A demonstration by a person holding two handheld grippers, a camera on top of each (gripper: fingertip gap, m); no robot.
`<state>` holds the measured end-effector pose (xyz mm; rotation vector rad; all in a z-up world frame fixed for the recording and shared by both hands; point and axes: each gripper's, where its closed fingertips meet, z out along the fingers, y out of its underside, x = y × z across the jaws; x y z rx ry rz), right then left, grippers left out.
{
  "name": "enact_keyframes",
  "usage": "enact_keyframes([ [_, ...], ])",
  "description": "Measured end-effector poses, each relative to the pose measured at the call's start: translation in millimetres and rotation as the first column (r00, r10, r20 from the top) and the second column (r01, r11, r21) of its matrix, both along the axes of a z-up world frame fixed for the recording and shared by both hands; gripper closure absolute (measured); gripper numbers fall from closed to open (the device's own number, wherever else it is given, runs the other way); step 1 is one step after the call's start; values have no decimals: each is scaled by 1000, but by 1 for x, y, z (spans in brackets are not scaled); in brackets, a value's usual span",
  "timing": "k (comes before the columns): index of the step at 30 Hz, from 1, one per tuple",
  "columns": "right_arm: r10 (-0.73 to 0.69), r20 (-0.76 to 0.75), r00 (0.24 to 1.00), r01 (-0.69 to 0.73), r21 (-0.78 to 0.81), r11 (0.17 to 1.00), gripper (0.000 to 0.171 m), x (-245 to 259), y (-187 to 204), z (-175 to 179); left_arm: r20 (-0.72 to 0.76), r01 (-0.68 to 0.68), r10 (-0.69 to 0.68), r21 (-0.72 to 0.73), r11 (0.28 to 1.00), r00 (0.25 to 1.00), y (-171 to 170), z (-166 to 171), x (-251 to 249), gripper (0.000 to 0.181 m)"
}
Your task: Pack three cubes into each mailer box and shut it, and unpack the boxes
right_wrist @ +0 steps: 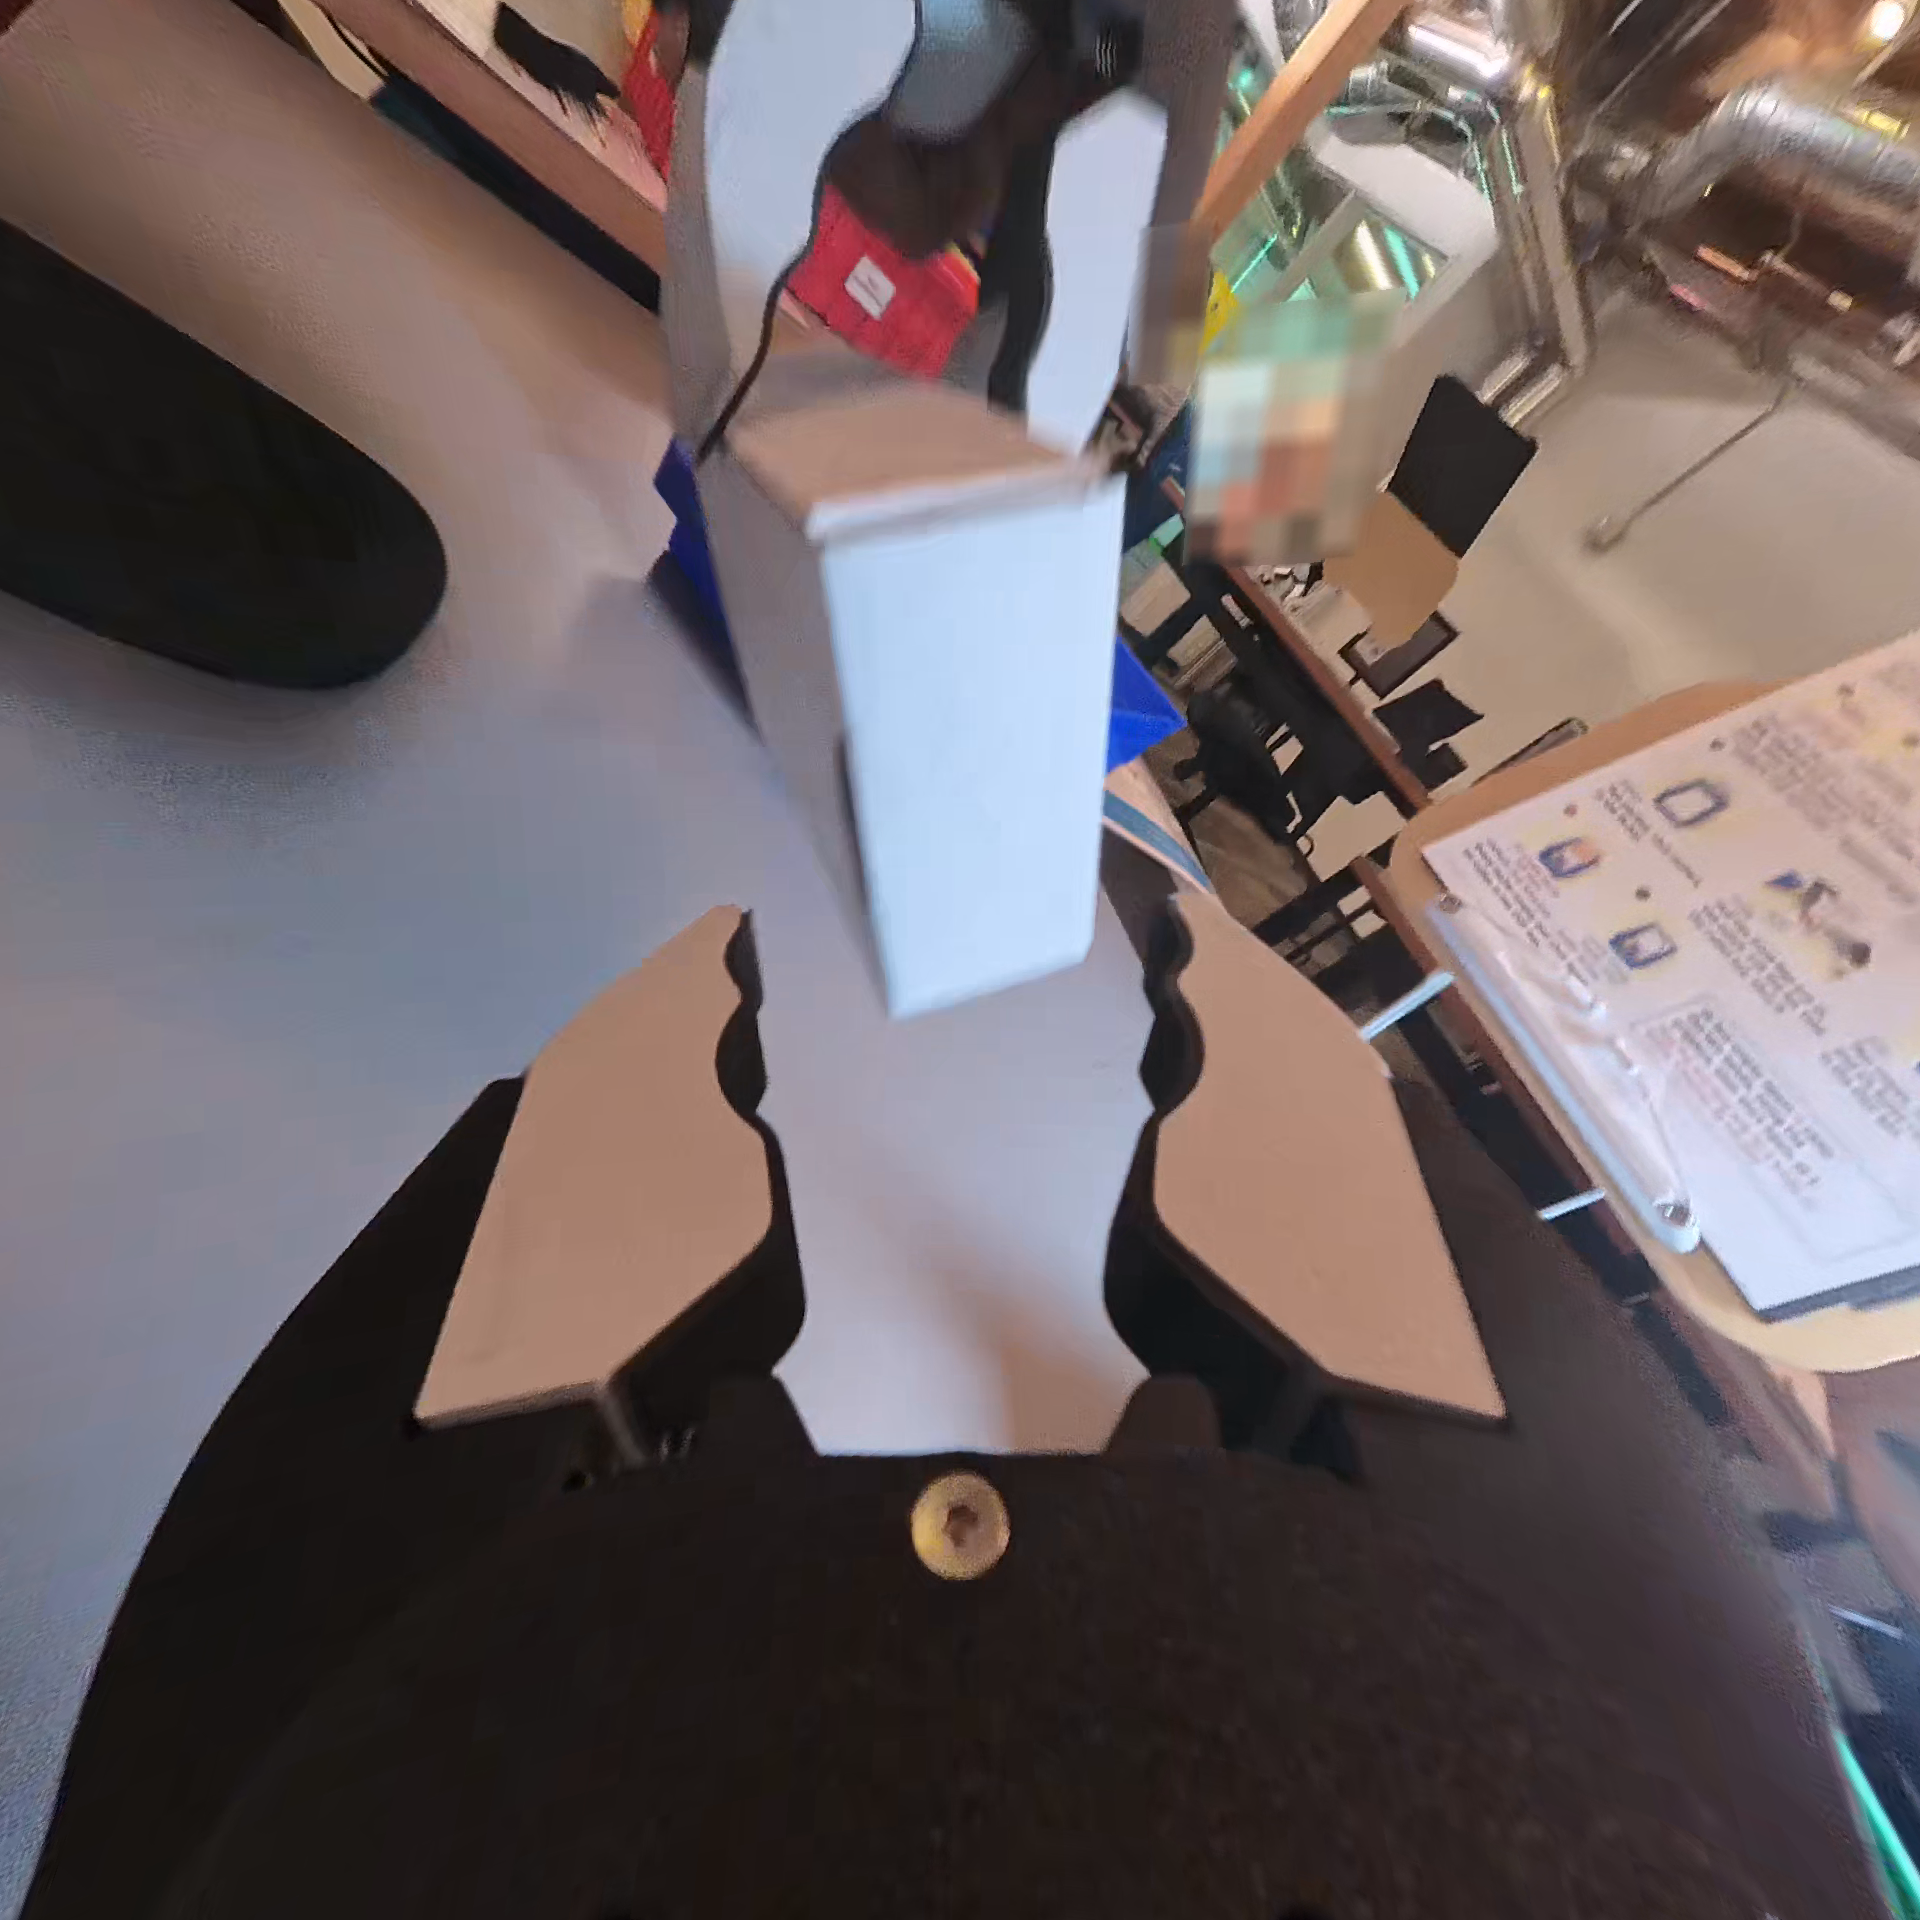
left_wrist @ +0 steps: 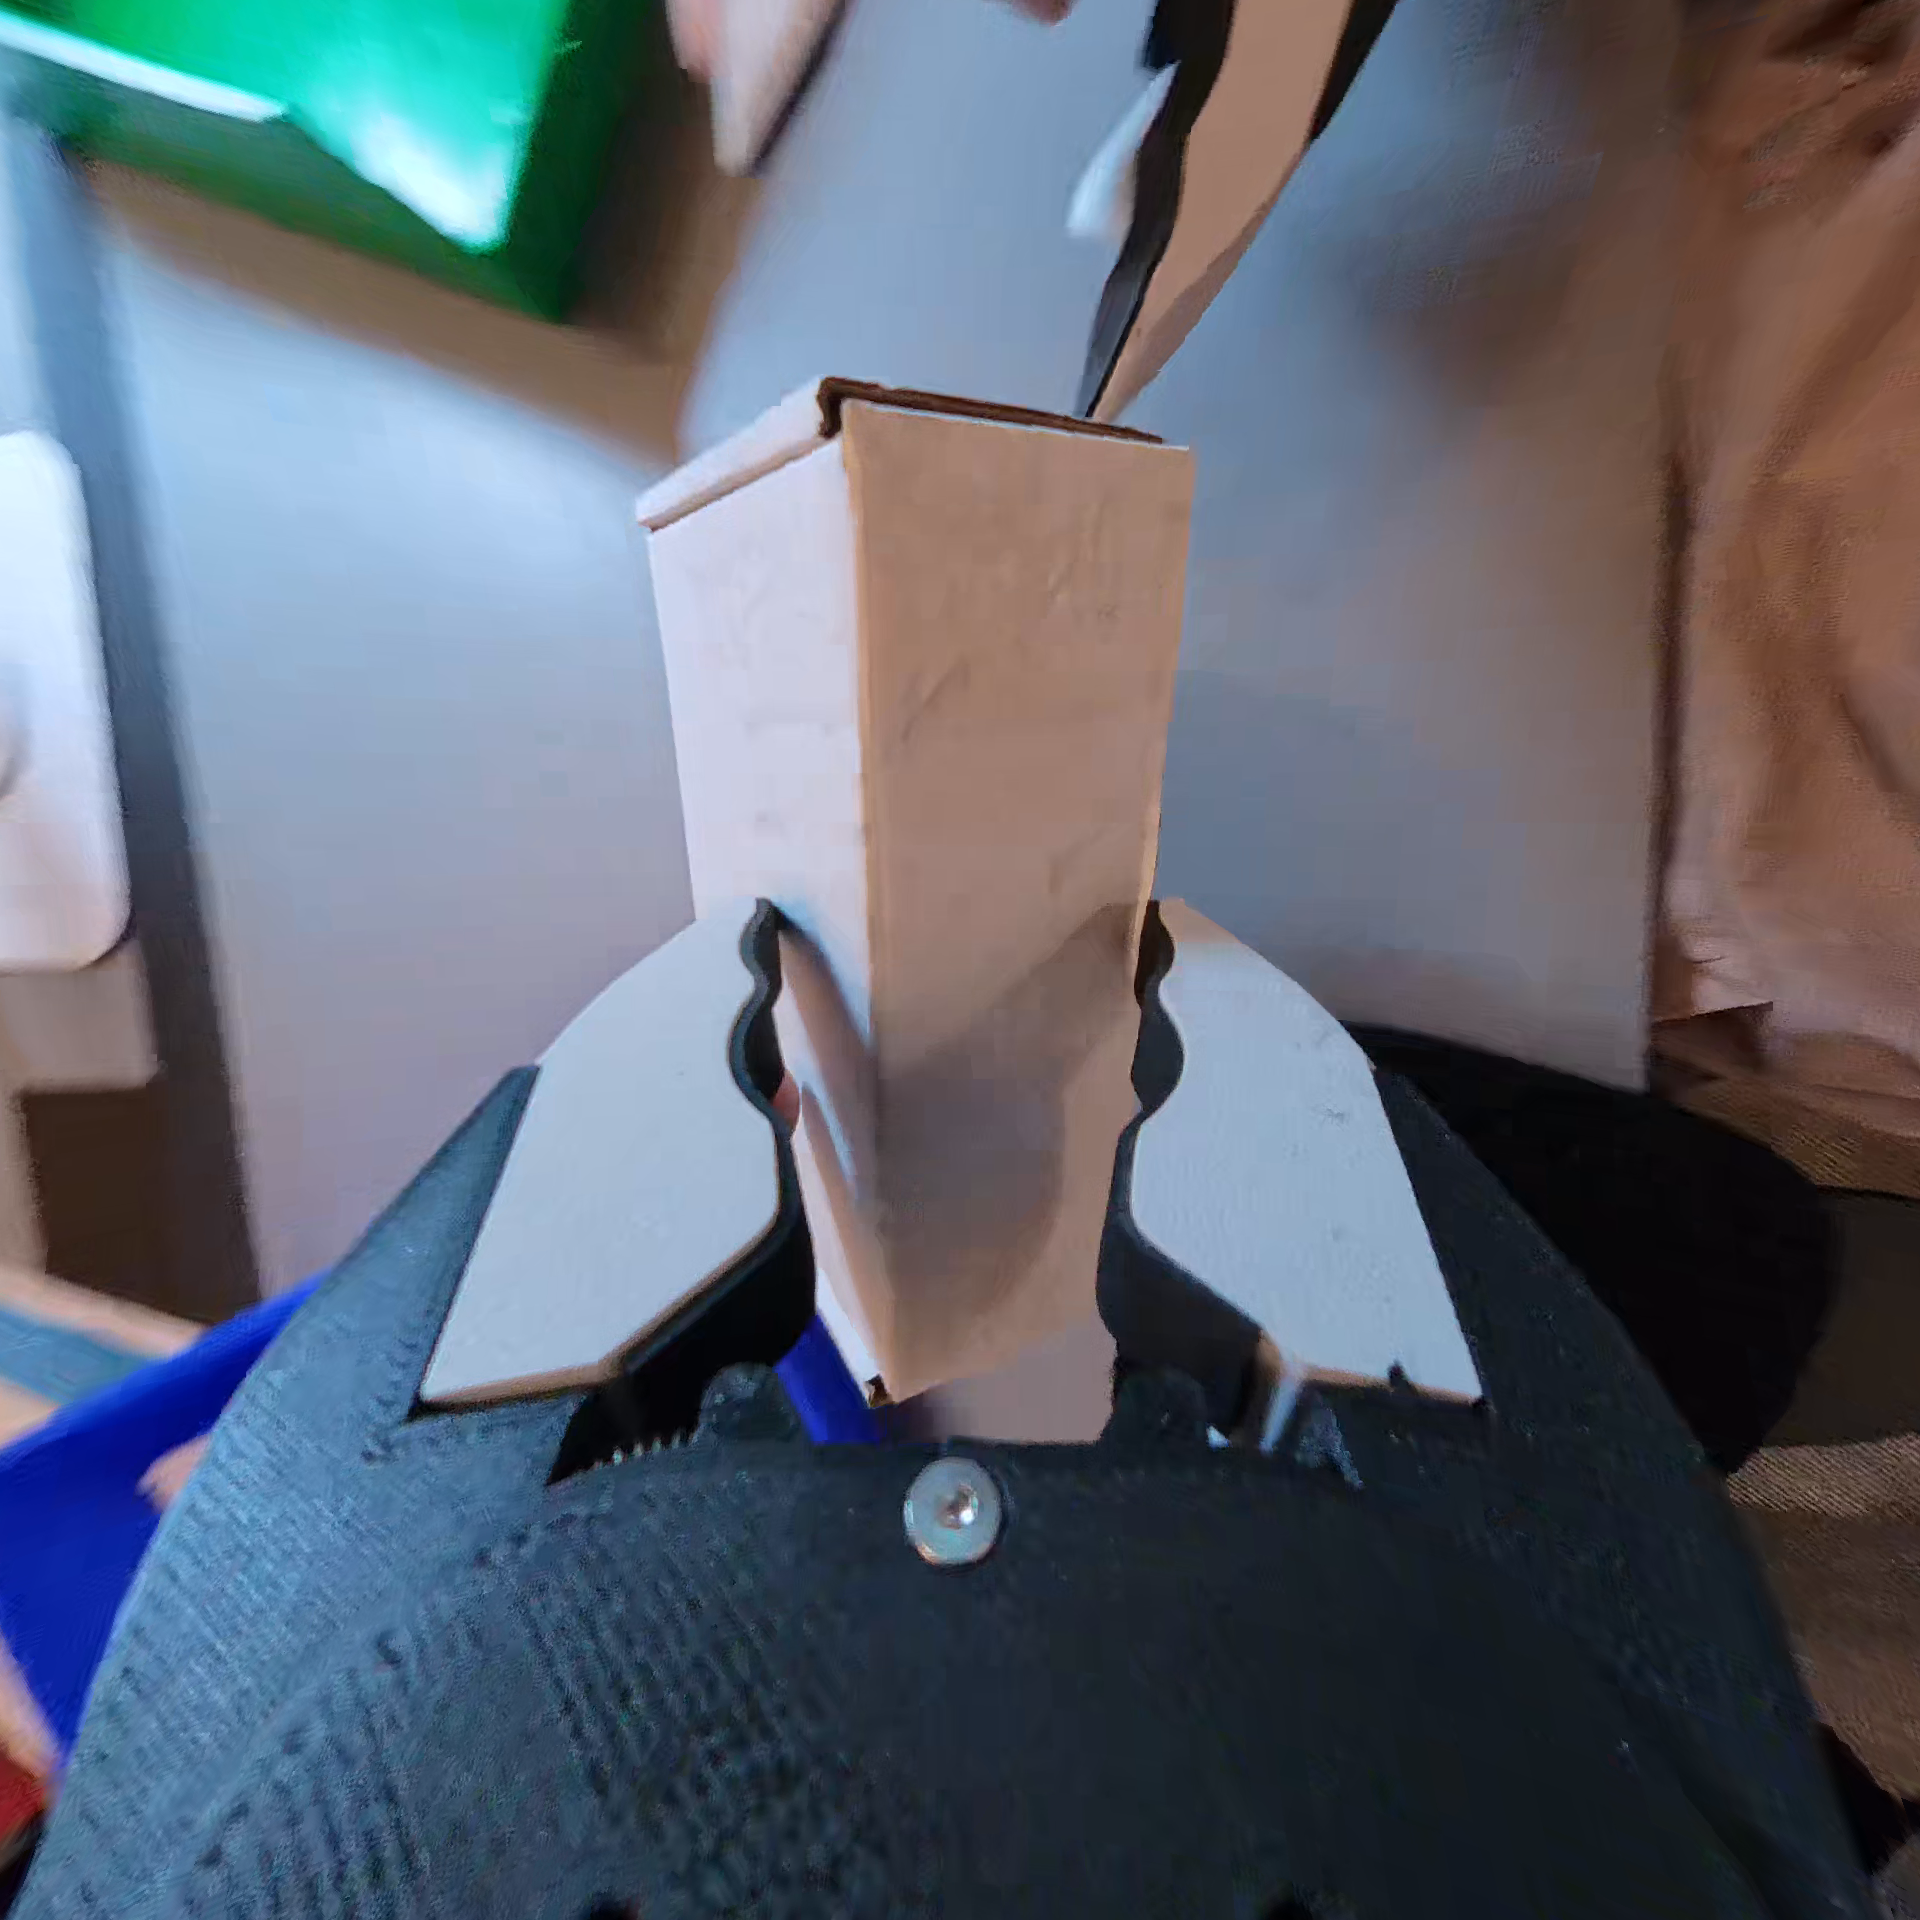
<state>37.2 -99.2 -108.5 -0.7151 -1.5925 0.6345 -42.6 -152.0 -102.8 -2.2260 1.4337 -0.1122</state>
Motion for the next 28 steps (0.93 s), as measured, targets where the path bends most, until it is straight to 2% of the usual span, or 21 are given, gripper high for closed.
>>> enact_keyframes([
  [1,2,4,1000,-2,21,1000,93,-2,-6,0,15,36,-36,-38,999,999,-2,-9,15,115],
  [3,42,63,997,-46,61,997,93,-4,-18,-10,45,96,-93,-85,992,995,-2,-24,39,115],
  [4,54,92,994,-61,67,996,99,-3,-23,-17,71,118,-111,-104,988,991,-2,-28,50,115],
  [7,100,137,986,-94,-49,994,103,4,-20,-28,105,157,-145,-117,981,984,2,-37,63,117],
  [9,146,153,977,-110,-221,969,103,12,-7,-32,216,115,-103,-44,992,971,14,-27,69,121],
  [11,203,167,965,-119,-413,903,103,21,8,-36,303,47,-57,43,998,951,26,-19,65,111],
  [13,226,167,960,-113,-506,855,103,28,23,-41,370,-39,2,95,995,929,35,-24,55,99],
  [16,249,162,955,-108,-591,800,103,33,37,-47,507,-161,96,86,983,857,43,-48,47,91],
  [19,258,210,943,-77,-617,783,103,32,42,-58,620,-269,155,95,958,769,54,-74,52,85],
  [22,255,294,921,-22,-616,788,102,33,44,-78,683,-332,170,113,936,711,61,-80,63,102],
  [24,229,305,924,6,-612,791,101,33,48,-79,651,-338,169,144,930,740,62,-82,63,102],
  [28,60,282,957,75,-445,892,95,31,62,-58,639,-374,219,115,920,737,65,-83,57,103],
])
